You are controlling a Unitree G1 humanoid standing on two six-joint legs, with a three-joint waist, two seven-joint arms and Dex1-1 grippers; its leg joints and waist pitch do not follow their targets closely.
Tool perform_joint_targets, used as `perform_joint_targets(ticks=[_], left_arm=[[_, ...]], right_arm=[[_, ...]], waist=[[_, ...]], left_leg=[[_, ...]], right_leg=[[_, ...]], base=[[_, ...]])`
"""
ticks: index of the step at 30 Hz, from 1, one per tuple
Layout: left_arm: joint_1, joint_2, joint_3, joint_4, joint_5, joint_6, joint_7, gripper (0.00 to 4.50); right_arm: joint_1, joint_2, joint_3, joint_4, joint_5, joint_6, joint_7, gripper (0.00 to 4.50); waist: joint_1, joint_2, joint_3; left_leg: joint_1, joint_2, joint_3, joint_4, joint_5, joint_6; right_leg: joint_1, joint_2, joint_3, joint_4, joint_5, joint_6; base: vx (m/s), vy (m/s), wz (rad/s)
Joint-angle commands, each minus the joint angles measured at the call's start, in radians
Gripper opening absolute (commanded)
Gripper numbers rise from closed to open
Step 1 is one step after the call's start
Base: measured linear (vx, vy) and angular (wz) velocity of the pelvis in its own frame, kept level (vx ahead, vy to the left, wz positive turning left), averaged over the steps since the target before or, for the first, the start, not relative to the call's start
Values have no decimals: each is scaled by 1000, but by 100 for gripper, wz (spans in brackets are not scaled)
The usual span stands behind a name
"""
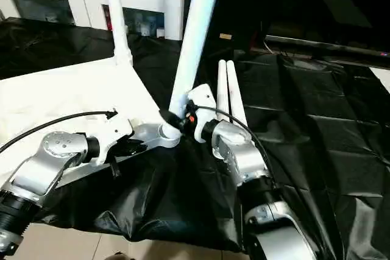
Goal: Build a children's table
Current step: Insert table leg to table base
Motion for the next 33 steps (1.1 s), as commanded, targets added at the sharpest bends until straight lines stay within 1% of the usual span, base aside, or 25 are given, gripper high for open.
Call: perform_joint_targets(ticks=[1, 3, 5, 7, 10, 12, 14, 17, 20, 24, 25, 26, 27, 28, 30, 31, 33], left_arm=[[24, -1, -24, 29, 19, 11, 7, 0], [23, 0, -23, 30, 19, 11, 7, 0], [21, 0, -22, 29, 20, 12, 7, 0], [19, 0, -22, 31, 20, 12, 6, 0], [17, 0, -22, 32, 20, 12, 6, 0], [16, 0, -23, 33, 21, 11, 6, 0], [15, 1, -23, 34, 21, 11, 5, 0], [13, 1, -23, 35, 22, 9, 5, 0], [12, 4, -21, 35, 21, 9, 4, 0], [12, 5, -21, 34, 22, 9, 3, 0], [13, 6, -22, 32, 21, 9, 2, 0], [14, 6, -22, 31, 21, 10, 2, 0], [18, 7, -23, 26, 20, 12, 1, 0], [19, 7, -23, 25, 20, 13, 1, 0], [19, 6, -23, 24, 21, 14, 2, 0], [19, 5, -23, 24, 21, 14, 2, 0], [20, 4, -23, 24, 22, 15, 4, 0]], right_arm=[[-10, 15, -12, 40, 11, 10, 7, 188], [-11, 20, -19, 48, 15, 10, 5, 188], [-3, 43, -49, 62, 50, 21, 0, 188], [0, 50, -55, 65, 59, 23, 0, 188], [13, 61, -61, 60, 69, 25, -4, 188], [21, 80, -86, 62, 91, 31, -5, 188], [22, 86, -93, 67, 96, 29, -3, 188], [28, 91, -84, 70, 86, 18, 7, 188], [31, 93, -75, 28, 100, 39, 41, 188], [27, 87, -65, -10, 102, 47, 65, 188], [24, 86, -65, -15, 99, 45, 67, 188], [20, 85, -66, -19, 98, 41, 66, 188], [11, 83, -72, -31, 105, 43, 69, 188], [7, 81, -73, -36, 108, 46, 72, 188], [4, 77, -70, -40, 102, 46, 76, 188], [2, 74, -67, -37, 93, 40, 77, 188], [-1, 70, -63, -29, 80, 32, 76, 188]], waist=[[-2, 6, -45], [-3, 6, -45], [-3, 8, -45], [-3, 10, -45], [-4, 11, -45], [-3, 13, -45], [-4, 12, -46], [-3, 13, -45], [-3, 13, -45], [-2, 13, -46], [-3, 11, -47], [-1, 15, -47], [-1, 12, -47], [1, 13, -49], [0, 13, -50], [0, 7, -50], [1, 9, -49]], left_leg=[[16, 66, -29, -88, -277, -25], [16, 66, -30, -88, -281, -26], [16, 66, -31, -89, -285, -27], [17, 67, -32, -90, -292, -31], [18, 67, -31, -90, -299, -34], [19, 67, -31, -91, -304, -35], [18, 67, -32, -92, -303, -36], [18, 67, -32, -92, -303, -37], [17, 67, -32, -92, -305, -37], [17, 69, -33, -92, -306, -31], [17, 69, -32, -92, -299, -30], [20, 70, -31, -92, -292, -30], [19, 70, -30, -93, -287, -30], [18, 70, -30, -94, -263, -30], [15, 68, -28, -93, -238, -27], [15, 67, -26, -91, -232, -23], [15, 66, -25, -90, -229, -20]], right_leg=[[24, -99, 61, -102, -335, -157], [24, -99, 61, -102, -343, -156], [24, -99, 61, -103, -348, -156], [24, -99, 60, -103, -350, -157], [22, -98, 60, -103, -344, -158], [22, -99, 61, -104, -348, -158], [22, -98, 61, -103, -346, -158], [22, -99, 61, -103, -345, -161], [22, -99, 61, -104, -348, -159], [22, -101, 62, -104, -347, -158], [22, -100, 61, -103, -336, -163], [19, -99, 61, -102, -323, -166], [20, -98, 61, -101, -312, -167], [25, -97, 60, -96, -275, -172], [28, -95, 59, -92, -229, -177], [29, -97, 59, -93, -229, -176], [29, -98, 59, -95, -243, -175]], base=[[0, 0, 0], [0, 0, 0], [0, 0, 0], [0, 0, 0], [0, 0, 0], [0, 0, 0], [0, 0, 0], [0, 0, 0], [0, 0, 0], [0, 0, 0], [0, 0, 0], [0, 0, 0], [0, 0, 0], [0, 0, 0], [0, 0, 0], [0, 0, 0], [0, 0, 0]])
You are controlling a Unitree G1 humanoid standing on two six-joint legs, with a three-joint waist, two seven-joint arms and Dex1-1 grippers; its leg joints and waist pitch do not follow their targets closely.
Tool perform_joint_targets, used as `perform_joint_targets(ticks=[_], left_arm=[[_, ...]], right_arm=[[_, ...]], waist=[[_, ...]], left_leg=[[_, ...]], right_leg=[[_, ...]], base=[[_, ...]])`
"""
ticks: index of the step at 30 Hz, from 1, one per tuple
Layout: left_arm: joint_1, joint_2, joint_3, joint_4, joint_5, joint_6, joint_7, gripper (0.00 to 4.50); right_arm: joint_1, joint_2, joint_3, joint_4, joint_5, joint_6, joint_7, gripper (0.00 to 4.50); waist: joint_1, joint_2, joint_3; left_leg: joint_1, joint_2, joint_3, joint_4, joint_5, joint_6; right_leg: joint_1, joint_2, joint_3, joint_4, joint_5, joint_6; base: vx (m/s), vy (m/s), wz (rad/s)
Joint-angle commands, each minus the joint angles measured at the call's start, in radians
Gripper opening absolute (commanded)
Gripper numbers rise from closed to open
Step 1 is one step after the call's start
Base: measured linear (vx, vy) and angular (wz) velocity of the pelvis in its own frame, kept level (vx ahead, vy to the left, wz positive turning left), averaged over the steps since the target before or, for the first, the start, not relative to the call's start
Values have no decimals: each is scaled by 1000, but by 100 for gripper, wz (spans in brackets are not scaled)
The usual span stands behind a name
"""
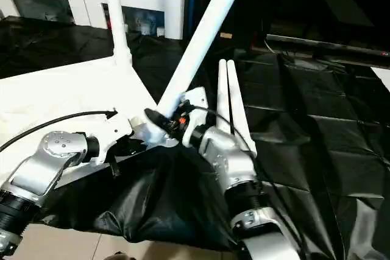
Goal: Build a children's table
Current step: Insert table leg to table base
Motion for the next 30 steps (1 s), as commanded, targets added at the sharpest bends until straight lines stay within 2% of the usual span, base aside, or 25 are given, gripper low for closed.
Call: perform_joint_targets(ticks=[1, 5, 10, 17, 25, 26, 30], left_arm=[[22, -1, -23, 31, 21, 16, 9, 0], [23, 0, -23, 31, 21, 16, 10, 0], [24, 0, -23, 29, 22, 17, 11, 0], [24, -3, -25, 29, 23, 19, 13, 0], [30, -1, -27, 25, 24, 18, 13, 0], [32, 0, -28, 24, 24, 16, 11, 0], [34, 1, -29, 23, 24, 14, 10, 0]], right_arm=[[-23, -9, -5, -2, -15, -24, -5, 188], [-29, -14, -7, 12, -21, -37, -21, 188], [-31, -17, -4, 35, -39, -56, -38, 188], [-35, -17, -5, 116, -74, -124, -76, 188], [-23, -22, -1, 135, -88, -144, -78, 188], [-23, -25, 0, 149, -91, -151, -78, 188], [-15, -29, 12, 154, -96, -147, -62, 188]], waist=[[-1, 8, -49], [-2, 8, -47], [-2, 7, -48], [-3, 7, -48], [-4, 6, -48], [-4, 9, -49], [-4, 9, -49]], left_leg=[[16, 66, -27, -85, -228, -19], [17, 68, -28, -86, -242, -23], [17, 67, -27, -84, -233, -20], [18, 67, -27, -84, -239, -22], [16, 67, -27, -84, -238, -16], [16, 67, -28, -84, -240, -18], [17, 67, -27, -84, -239, -17]], right_leg=[[30, -98, 60, -91, -257, -167], [28, -99, 60, -95, -297, -157], [29, -98, 60, -93, -282, -160], [28, -99, 60, -94, -287, -164], [30, -97, 59, -93, -282, -164], [30, -99, 60, -93, -288, -164], [30, -96, 60, -92, -267, -169]], base=[[0, 0, 0], [0, 0, 0], [0, 0, 0], [0, 0, 0], [0, 0, 0], [0, 0, 0], [0, 0, 0]])
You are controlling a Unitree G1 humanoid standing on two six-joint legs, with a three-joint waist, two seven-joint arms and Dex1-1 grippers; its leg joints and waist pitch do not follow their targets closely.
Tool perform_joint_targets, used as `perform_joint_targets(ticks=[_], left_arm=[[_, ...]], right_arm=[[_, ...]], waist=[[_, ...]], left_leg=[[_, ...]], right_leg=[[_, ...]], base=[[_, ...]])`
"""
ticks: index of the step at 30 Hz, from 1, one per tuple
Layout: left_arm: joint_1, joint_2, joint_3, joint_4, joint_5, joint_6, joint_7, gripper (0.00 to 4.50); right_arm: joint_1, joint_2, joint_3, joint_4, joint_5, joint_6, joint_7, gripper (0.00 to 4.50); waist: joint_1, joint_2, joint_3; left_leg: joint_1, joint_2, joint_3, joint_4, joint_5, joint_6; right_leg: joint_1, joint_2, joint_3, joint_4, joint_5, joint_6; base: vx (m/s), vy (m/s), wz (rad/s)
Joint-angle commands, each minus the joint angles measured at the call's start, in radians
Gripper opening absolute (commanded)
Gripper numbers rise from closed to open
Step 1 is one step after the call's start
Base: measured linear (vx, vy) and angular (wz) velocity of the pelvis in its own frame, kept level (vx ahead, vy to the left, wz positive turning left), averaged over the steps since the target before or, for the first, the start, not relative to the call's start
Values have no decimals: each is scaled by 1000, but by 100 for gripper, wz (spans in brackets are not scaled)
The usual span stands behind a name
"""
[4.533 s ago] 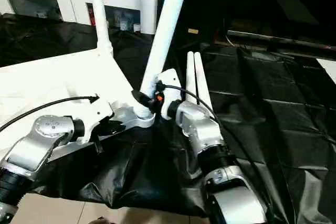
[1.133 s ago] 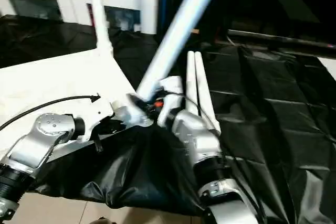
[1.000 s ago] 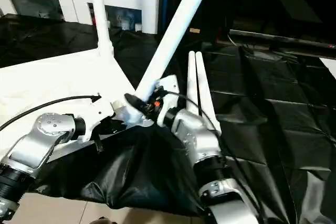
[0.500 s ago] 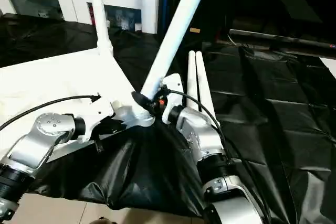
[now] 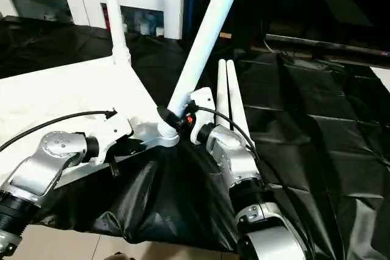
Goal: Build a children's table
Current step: Insert table leg to table base
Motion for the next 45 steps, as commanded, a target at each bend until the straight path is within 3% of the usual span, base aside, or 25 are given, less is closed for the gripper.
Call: perform_joint_targets(ticks=[1, 3, 13, 16, 17, 20, 23, 25, 26, 30, 31, 36, 38, 45], left_arm=[[30, 0, -30, 27, 23, 12, 6, 0], [29, -1, -32, 27, 25, 11, 5, 0], [39, 11, -42, 1, 18, -13, -26, 0], [52, 25, -53, -28, 14, -27, -52, 0], [61, 35, -60, -53, 13, -31, -67, 0], [76, 53, -63, -100, 5, -31, -89, 0], [92, 88, -62, -158, -3, -29, -120, 0], [95, 97, -62, -172, -3, -30, -127, 0], [102, 106, -61, -193, -12, -27, -140, 0], [116, 124, -58, -234, -31, -29, -167, 0], [117, 128, -56, -239, -34, -28, -172, 0], [120, 147, -50, -243, -35, -36, -185, 0], [120, 151, -46, -246, -42, -34, -188, 0], [120, 142, -6, -263, -66, 35, -156, 0]], right_arm=[[7, -12, 12, 26, -18, 9, 8, 188], [12, -24, 46, 28, -47, 22, 25, 188], [2, -52, 105, 58, -115, 15, 51, 188], [-6, -64, 123, 67, -123, 23, 82, 188], [-12, -75, 138, 72, -128, 27, 114, 188], [-28, -97, 160, 85, -134, 39, 190, 188], [-60, -124, 185, 107, -134, 49, 289, 188], [-64, -129, 189, 109, -135, 49, 307, 188], [-68, -136, 193, 108, -132, 52, 339, 188], [-74, -152, 205, 107, -117, 58, 420, 188], [-74, -156, 211, 109, -119, 47, 441, 188], [-60, -164, 233, 108, -132, -6, 499, 188], [-52, -163, 235, 104, -134, -15, 510, 188], [-62, -128, 211, 173, -157, -48, 401, 188]], waist=[[-2, 11, -49], [-2, 11, -50], [-4, 9, -49], [-4, 9, -50], [-6, -1, -51], [-6, 0, -54], [-8, -9, -47], [-8, -9, -48], [-10, -15, -41], [-9, -17, -35], [-10, -21, -31], [-10, -25, -23], [-10, -31, -19], [-9, -33, -10]], left_leg=[[17, 67, -27, -83, -240, -17], [17, 67, -27, -83, -237, -16], [17, 68, -30, -85, -259, -21], [18, 68, -28, -84, -248, -17], [16, 68, -28, -84, -239, -14], [15, 69, -27, -82, -215, -4], [14, 68, -25, -81, -201, 12], [16, 68, -24, -80, -191, 15], [16, 67, -23, -81, -191, 16], [20, 70, -24, -84, -221, 12], [20, 70, -24, -86, -227, 12], [21, 70, -25, -88, -228, 9], [20, 71, -24, -90, -228, 10], [21, 72, -26, -96, -245, 4]], right_leg=[[30, -96, 59, -92, -267, -169], [30, -95, 58, -90, -253, -174], [30, -97, 58, -92, -286, -170], [29, -95, 60, -90, -261, -170], [32, -94, 59, -88, -242, -174], [34, -93, 57, -80, -184, -187], [33, -90, 58, -78, -146, -198], [34, -89, 57, -76, -122, -202], [31, -87, 57, -78, -118, -205], [29, -90, 58, -81, -166, -204], [28, -88, 58, -83, -175, -203], [25, -90, 59, -84, -195, -199], [24, -90, 59, -86, -203, -197], [23, -93, 61, -91, -242, -195]], base=[[0, 0, 0], [0, 0, 0], [0, 0, 0], [0, 0, 0], [0, 0, 0], [0, 0, 0], [0, 0, 0], [0, 0, 0], [0, 0, 0], [0, 0, 0], [0, 0, 0], [0, 0, 0], [0, 0, 0], [0, 0, 0]])
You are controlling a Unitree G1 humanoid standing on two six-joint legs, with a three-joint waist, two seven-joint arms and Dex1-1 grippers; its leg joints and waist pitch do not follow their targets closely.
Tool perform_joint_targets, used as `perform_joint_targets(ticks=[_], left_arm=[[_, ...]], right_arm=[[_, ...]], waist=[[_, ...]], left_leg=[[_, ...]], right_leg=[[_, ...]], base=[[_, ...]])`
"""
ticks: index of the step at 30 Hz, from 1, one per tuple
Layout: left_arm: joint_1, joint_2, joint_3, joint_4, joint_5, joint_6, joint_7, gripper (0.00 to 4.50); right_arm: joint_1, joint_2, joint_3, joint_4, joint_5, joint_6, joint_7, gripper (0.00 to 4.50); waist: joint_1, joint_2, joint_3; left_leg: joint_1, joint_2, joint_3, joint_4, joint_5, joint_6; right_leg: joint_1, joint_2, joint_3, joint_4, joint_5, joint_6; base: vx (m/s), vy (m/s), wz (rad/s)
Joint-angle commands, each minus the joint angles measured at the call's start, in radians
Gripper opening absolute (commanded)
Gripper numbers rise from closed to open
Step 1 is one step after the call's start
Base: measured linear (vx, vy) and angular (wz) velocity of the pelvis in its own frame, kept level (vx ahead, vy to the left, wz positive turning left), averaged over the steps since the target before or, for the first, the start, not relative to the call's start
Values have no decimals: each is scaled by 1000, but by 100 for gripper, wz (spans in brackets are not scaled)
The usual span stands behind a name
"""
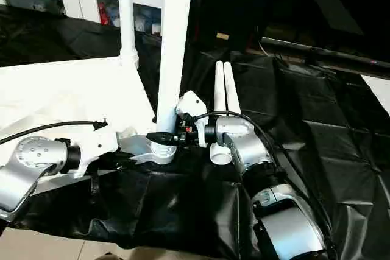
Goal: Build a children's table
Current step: Insert table leg to table base
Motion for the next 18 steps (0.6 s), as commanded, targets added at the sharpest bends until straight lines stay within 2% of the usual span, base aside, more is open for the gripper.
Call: perform_joint_targets(ticks=[1, 2, 4, 5, 6, 8, 9, 11, 12, 13, 14, 16, 18], left_arm=[[5, -19, -11, -40, -25, 30, 1, 0], [1, -29, 1, -48, -31, 57, 21, 0], [-5, -42, 14, -57, -33, 88, 48, 0], [-19, -73, 36, -76, -32, 162, 109, 0], [-25, -85, 42, -82, -27, 186, 130, 0], [-47, -143, 58, -113, -4, 296, 215, 0], [-49, -151, 59, -118, -1, 313, 225, 0], [-76, -246, 54, -144, 55, 457, 341, 0], [-77, -250, 53, -145, 58, 463, 346, 0], [-92, -297, 49, -137, 89, 504, 409, 0], [-96, -308, 48, -133, 96, 509, 423, 0], [-113, -349, 35, -100, 118, 516, 485, 0], [-122, -358, 19, -77, 125, 513, 505, 0]], right_arm=[[35, 13, 39, 122, -87, 18, -109, 188], [24, 27, 24, 148, -93, 16, -176, 188], [13, 43, 7, 175, -100, 11, -252, 188], [-4, 72, -22, 214, -103, 10, -377, 188], [-9, 82, -31, 223, -101, 12, -410, 188], [-31, 127, -60, 259, -94, 27, -545, 188], [-34, 132, -63, 264, -94, 29, -561, 188], [-79, 196, -74, 324, -98, 40, -724, 188], [-81, 199, -75, 327, -99, 40, -731, 188], [-106, 232, -81, 357, -97, 46, -797, 188], [-110, 238, -83, 363, -97, 49, -810, 188], [-137, 278, -92, 398, -91, 57, -862, 188], [-150, 302, -96, 413, -91, 59, -883, 188]], waist=[[-7, 22, -18], [-8, 20, -13], [-17, 20, -9], [-22, 20, -7], [-25, 20, -6], [-27, 23, -3], [-30, 22, -4], [-33, 33, -1], [-35, 31, -4], [-35, 32, -4], [-37, 31, -1], [-33, 28, -4], [-28, 28, -6]], left_leg=[[18, 71, -30, -87, -265, -8], [14, 71, -35, -92, -295, -18], [15, 70, -42, -95, -346, -43], [17, 72, -45, -97, -374, -52], [18, 71, -48, -97, -384, -57], [17, 70, -54, -99, -402, -61], [18, 71, -53, -100, -405, -62], [19, 70, -53, -102, -399, -67], [20, 71, -50, -101, -398, -70], [17, 69, -50, -101, -383, -68], [13, 67, -49, -102, -371, -65], [19, 65, -42, -96, -353, -47], [19, 64, -39, -94, -320, -31]], right_leg=[[19, -96, 62, -88, -277, -194], [22, -99, 61, -95, -344, -177], [18, -104, 61, -101, -446, -159], [14, -107, 63, -105, -498, -145], [12, -107, 62, -107, -519, -141], [11, -108, 60, -112, -550, -124], [10, -107, 61, -111, -544, -125], [8, -102, 58, -110, -483, -135], [9, -101, 58, -107, -462, -138], [11, -100, 58, -105, -415, -144], [12, -98, 58, -105, -387, -145], [8, -98, 62, -104, -339, -149], [11, -95, 62, -101, -289, -150]], base=[[0, 0, 0], [0, 0, 0], [0, 0, 0], [0, 0, 0], [0, 0, 0], [0, 0, 0], [0, 0, 0], [0, 0, 0], [0, 0, 0], [0, 0, 0], [0, 0, 0], [0, 0, 0], [0, 0, 0]])
